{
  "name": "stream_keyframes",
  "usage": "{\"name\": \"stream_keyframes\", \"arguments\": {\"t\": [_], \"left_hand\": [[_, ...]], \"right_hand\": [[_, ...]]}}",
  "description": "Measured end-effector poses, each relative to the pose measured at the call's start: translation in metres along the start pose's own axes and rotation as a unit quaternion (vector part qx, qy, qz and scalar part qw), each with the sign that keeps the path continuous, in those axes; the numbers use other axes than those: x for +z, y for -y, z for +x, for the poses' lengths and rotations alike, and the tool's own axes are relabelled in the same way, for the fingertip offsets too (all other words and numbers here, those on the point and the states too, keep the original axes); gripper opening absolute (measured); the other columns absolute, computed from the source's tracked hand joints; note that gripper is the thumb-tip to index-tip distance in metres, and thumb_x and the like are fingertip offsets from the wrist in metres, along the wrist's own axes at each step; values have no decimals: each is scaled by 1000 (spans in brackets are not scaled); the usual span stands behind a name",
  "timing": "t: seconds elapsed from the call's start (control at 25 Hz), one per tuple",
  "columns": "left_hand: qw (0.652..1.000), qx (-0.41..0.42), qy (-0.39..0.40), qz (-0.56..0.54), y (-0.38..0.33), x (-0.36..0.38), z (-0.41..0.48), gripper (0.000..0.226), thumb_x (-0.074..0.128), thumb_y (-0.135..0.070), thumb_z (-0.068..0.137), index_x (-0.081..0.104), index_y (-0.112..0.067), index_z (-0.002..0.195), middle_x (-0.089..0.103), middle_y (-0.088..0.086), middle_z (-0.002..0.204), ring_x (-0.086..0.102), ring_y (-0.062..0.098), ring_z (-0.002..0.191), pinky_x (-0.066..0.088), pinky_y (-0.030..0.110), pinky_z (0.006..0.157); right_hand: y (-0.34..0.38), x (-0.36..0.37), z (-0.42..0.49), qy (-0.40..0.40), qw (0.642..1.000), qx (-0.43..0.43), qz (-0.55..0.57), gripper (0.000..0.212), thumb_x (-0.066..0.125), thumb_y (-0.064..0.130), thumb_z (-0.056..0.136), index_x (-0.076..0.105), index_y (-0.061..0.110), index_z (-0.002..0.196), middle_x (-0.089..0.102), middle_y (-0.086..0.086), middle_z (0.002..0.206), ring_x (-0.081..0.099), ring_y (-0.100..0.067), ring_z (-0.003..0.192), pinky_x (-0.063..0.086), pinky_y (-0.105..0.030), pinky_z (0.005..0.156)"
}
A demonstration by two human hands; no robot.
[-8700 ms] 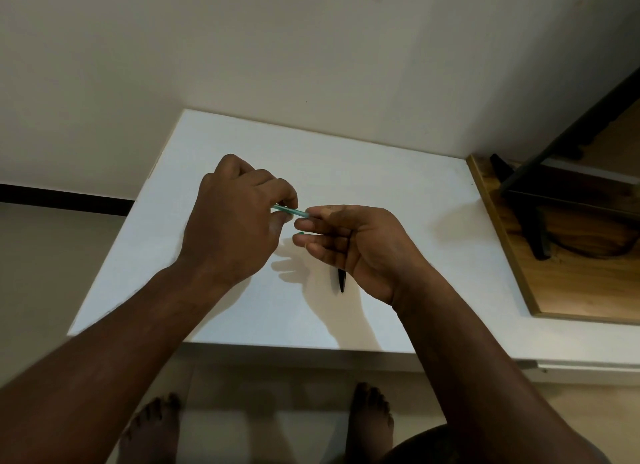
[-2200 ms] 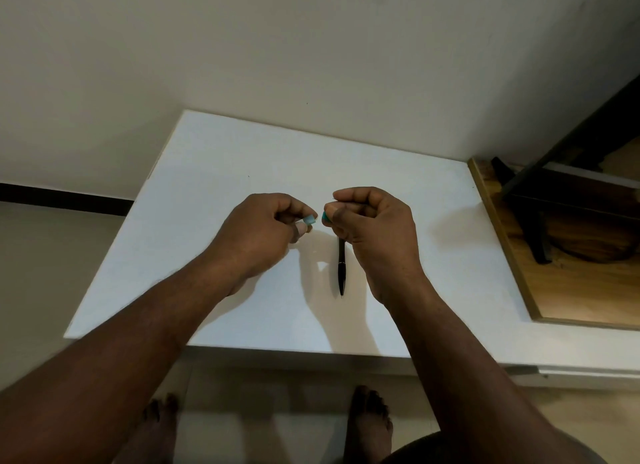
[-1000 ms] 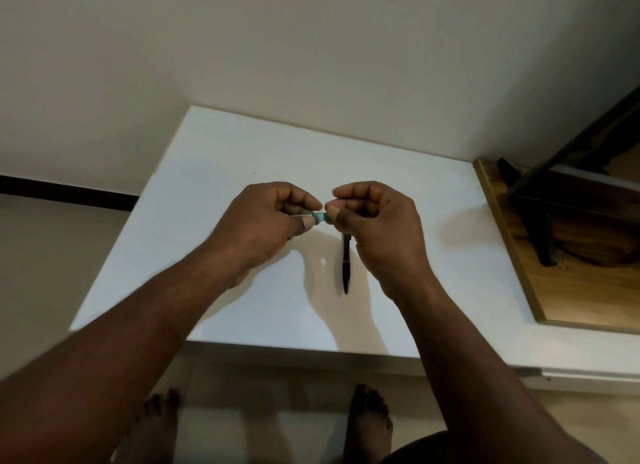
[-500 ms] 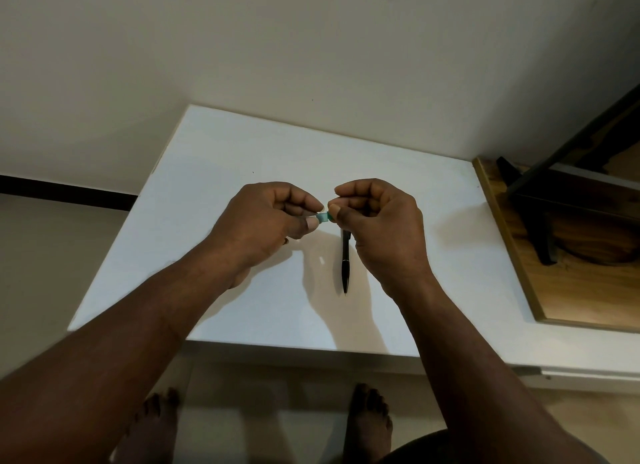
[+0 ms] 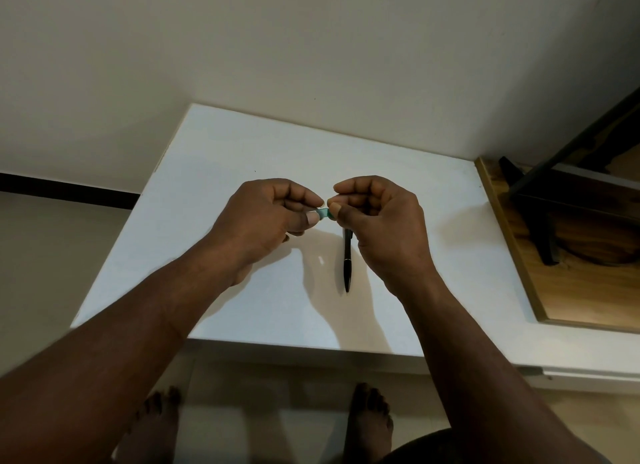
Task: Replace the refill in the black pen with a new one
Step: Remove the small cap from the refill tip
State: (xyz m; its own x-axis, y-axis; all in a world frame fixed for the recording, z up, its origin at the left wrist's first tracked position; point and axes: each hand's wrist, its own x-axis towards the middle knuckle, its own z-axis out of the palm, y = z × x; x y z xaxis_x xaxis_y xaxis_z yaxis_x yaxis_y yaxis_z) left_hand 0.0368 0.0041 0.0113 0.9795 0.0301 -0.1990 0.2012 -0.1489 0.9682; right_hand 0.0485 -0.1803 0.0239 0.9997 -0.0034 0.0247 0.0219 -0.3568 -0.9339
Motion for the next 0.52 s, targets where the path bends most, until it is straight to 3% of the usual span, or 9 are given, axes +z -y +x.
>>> {"name": "stream_keyframes", "arguments": {"t": [0.52], "left_hand": [[999, 12, 29, 10, -1, -5, 0, 17, 82, -13, 81, 80, -28, 89, 82, -5, 89, 67, 2, 70, 47, 26, 67]], "right_hand": [[2, -9, 4, 51, 999, 2, 6, 19, 84, 8, 88, 79, 23, 98, 82, 4, 84, 80, -13, 84, 62, -27, 81]]}}
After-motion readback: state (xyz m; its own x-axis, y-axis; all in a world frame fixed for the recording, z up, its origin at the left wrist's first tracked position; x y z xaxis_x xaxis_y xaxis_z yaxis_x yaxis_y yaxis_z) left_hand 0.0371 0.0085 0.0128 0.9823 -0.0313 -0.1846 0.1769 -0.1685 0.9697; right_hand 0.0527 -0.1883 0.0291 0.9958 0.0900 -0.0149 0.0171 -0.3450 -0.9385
